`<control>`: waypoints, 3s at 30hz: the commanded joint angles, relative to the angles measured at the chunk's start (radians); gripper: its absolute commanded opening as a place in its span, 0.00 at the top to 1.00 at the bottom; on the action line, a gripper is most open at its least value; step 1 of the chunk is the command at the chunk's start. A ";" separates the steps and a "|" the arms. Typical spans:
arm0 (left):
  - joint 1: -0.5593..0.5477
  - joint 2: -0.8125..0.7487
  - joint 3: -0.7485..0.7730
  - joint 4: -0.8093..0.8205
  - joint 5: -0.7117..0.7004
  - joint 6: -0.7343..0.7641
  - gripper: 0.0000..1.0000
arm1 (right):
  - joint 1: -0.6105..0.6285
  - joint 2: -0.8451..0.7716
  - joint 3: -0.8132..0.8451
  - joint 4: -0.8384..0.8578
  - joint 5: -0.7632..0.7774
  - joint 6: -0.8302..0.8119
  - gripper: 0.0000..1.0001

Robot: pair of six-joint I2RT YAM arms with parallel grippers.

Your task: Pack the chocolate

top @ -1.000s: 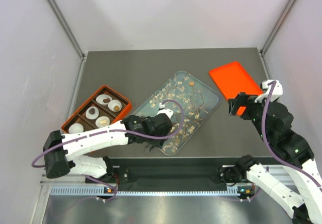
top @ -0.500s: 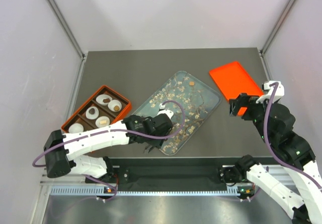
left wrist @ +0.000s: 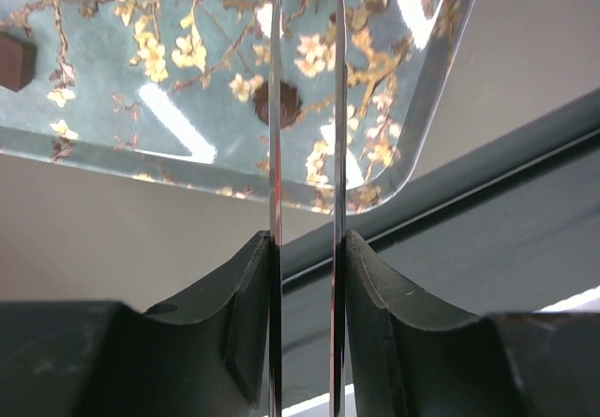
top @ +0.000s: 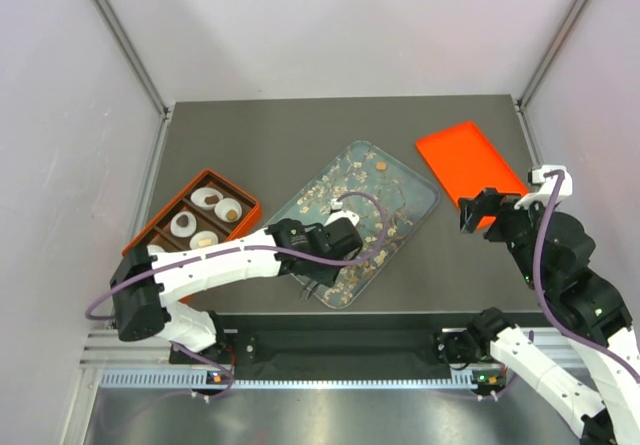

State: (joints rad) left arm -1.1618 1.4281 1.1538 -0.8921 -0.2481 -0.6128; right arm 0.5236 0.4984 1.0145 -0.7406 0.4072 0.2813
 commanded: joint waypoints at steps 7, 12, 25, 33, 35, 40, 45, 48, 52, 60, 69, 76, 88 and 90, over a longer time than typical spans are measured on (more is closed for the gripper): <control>0.103 0.074 0.168 -0.024 -0.039 -0.042 0.64 | 0.015 -0.029 -0.028 0.046 -0.008 0.013 0.00; 0.188 0.075 0.224 -0.041 -0.008 -0.021 0.66 | 0.015 -0.046 -0.037 0.047 -0.021 0.016 0.00; 0.548 -0.135 0.224 -0.157 -0.023 -0.036 0.68 | 0.015 -0.063 -0.073 0.098 -0.113 0.038 0.00; 0.879 -0.290 0.127 -0.222 -0.019 -0.004 0.66 | 0.015 -0.063 -0.106 0.156 -0.200 0.056 0.00; 0.954 -0.307 0.112 -0.244 -0.028 0.004 0.66 | 0.015 -0.061 -0.113 0.164 -0.223 0.058 0.00; 1.065 -0.313 0.063 -0.261 -0.049 -0.007 0.67 | 0.016 -0.060 -0.116 0.184 -0.254 0.044 0.00; 1.085 -0.314 0.061 -0.323 -0.106 -0.053 0.67 | 0.015 -0.067 -0.131 0.191 -0.283 0.048 0.00; 1.087 -0.354 0.055 -0.366 -0.158 -0.074 0.67 | 0.016 -0.083 -0.145 0.193 -0.289 0.050 0.00; 1.088 -0.400 0.057 -0.433 -0.246 -0.099 0.66 | 0.015 -0.087 -0.145 0.187 -0.306 0.052 0.00; 1.105 -0.448 0.031 -0.470 -0.359 -0.100 0.64 | 0.016 -0.069 -0.125 0.178 -0.350 0.062 0.00; 1.154 -0.431 -0.031 -0.417 -0.352 -0.047 0.65 | 0.015 -0.083 -0.114 0.152 -0.335 0.058 0.00; 1.257 -0.400 -0.052 -0.361 -0.278 0.030 0.67 | 0.016 -0.083 -0.106 0.136 -0.320 0.050 0.00; 1.258 -0.400 -0.049 -0.372 -0.301 0.048 0.67 | 0.016 -0.063 -0.109 0.155 -0.343 0.055 0.00; 1.257 -0.396 -0.057 -0.366 -0.296 0.050 0.66 | 0.016 -0.067 -0.113 0.155 -0.343 0.056 0.00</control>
State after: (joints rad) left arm 0.0902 1.0367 1.1011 -1.2934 -0.5320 -0.5766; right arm 0.5236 0.4294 0.8650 -0.5987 0.0765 0.3363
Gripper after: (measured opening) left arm 0.383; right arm 0.996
